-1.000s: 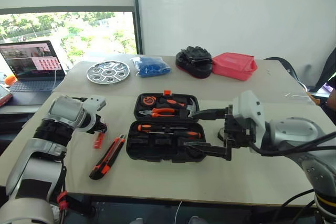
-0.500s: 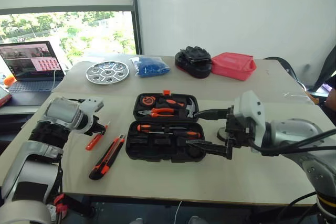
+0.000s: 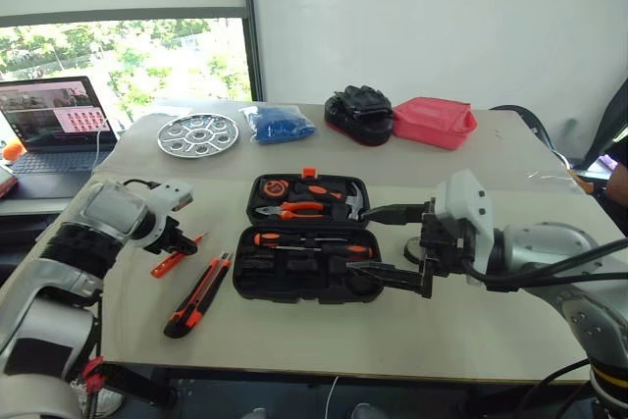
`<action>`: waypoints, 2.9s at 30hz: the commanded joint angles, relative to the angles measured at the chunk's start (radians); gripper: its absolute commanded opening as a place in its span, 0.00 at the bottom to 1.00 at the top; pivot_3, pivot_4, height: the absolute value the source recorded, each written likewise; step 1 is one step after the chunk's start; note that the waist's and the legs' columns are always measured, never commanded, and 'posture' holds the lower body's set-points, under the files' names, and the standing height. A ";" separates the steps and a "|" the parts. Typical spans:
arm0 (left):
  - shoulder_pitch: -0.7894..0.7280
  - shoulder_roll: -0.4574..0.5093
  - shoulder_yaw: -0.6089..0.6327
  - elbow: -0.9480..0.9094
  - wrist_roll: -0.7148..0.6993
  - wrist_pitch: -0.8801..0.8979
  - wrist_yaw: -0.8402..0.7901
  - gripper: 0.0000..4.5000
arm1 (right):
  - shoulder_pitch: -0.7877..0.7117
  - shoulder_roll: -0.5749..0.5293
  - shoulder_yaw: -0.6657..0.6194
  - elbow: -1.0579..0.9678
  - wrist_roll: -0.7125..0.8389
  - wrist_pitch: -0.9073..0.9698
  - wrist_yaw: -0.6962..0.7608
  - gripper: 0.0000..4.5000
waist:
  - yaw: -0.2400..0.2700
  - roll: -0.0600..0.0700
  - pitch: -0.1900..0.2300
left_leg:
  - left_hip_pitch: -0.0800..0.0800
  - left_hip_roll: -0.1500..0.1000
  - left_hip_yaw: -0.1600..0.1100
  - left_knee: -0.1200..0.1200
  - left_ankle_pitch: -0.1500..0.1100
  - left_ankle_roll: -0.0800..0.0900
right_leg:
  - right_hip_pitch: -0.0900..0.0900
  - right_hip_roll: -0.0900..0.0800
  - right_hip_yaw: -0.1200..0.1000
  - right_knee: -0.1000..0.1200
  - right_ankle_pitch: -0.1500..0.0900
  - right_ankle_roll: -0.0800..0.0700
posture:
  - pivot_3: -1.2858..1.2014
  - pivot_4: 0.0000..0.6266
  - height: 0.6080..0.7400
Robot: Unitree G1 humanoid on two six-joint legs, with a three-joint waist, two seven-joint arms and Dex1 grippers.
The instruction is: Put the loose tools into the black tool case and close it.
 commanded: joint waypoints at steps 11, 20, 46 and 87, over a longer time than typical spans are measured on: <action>0.037 -0.004 -0.048 -0.009 0.023 -0.008 -0.038 0.99 | -0.023 0.024 0.007 -0.016 0.001 -0.024 -0.028 1.00 | 0.008 0.000 0.000 | 0.001 0.000 0.000 0.000 0.000 0.000 | 0.001 0.000 0.000 0.000 0.000 0.000 | 0.52 0.24 1.00; 0.001 -0.043 -0.071 0.021 0.042 -0.038 -0.109 0.44 | -0.018 0.013 -0.005 -0.030 0.020 -0.012 -0.037 1.00 | 0.012 0.001 0.000 | 0.002 -0.001 0.002 0.002 0.000 0.000 | 0.003 0.000 0.000 0.000 0.000 0.000 | 0.52 0.24 1.00; -0.237 -0.203 -0.111 -0.056 0.114 -0.635 -0.577 0.09 | 0.135 -0.132 -0.097 -0.044 0.079 0.002 0.019 1.00 | 0.016 -0.004 0.002 | -0.010 -0.001 0.001 0.012 -0.001 0.003 | 0.000 -0.001 -0.005 -0.001 0.000 0.003 | 0.52 0.24 1.00; -0.106 -0.304 -0.192 -0.016 0.371 -0.746 -0.542 0.09 | 0.196 -0.112 -0.112 -0.109 0.123 0.000 -0.140 1.00 | 0.000 -0.004 0.002 | -0.007 0.000 0.000 0.012 -0.002 0.004 | 0.002 0.001 -0.003 0.001 0.001 0.003 | 0.52 0.24 1.00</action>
